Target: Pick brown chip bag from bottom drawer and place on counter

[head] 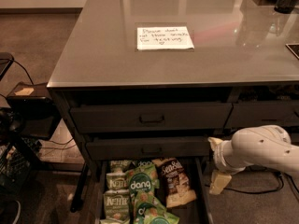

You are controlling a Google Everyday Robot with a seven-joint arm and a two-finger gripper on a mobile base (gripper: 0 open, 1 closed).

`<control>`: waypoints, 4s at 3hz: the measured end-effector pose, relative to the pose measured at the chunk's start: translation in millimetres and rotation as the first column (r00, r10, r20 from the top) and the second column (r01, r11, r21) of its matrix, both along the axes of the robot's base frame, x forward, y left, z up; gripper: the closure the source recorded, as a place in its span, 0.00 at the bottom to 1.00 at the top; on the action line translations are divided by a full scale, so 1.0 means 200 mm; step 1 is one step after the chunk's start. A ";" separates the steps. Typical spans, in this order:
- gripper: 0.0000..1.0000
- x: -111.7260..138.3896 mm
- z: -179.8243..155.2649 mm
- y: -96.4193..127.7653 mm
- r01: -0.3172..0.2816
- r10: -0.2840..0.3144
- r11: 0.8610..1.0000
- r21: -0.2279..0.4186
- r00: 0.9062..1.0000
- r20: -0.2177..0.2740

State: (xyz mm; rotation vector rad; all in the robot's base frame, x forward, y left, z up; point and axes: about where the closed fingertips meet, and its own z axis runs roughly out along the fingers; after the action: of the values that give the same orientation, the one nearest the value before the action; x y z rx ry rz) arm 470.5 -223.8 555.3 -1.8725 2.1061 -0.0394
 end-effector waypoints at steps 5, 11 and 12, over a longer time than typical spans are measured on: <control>0.00 0.05 -0.67 -0.05 0.123 -0.082 0.959 0.254 0.983 -0.166; 0.00 0.10 -1.33 0.24 0.075 -0.008 0.907 0.414 0.987 -0.161; 0.00 0.13 -1.45 0.27 0.062 -0.012 0.916 0.397 0.992 -0.126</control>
Offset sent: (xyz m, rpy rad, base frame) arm 0.0110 -0.0082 -0.1158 0.2508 0.1643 -0.0950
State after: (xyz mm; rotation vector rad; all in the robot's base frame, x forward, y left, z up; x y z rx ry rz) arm 496.1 -170.7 264.9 -1.6214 2.0335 0.4744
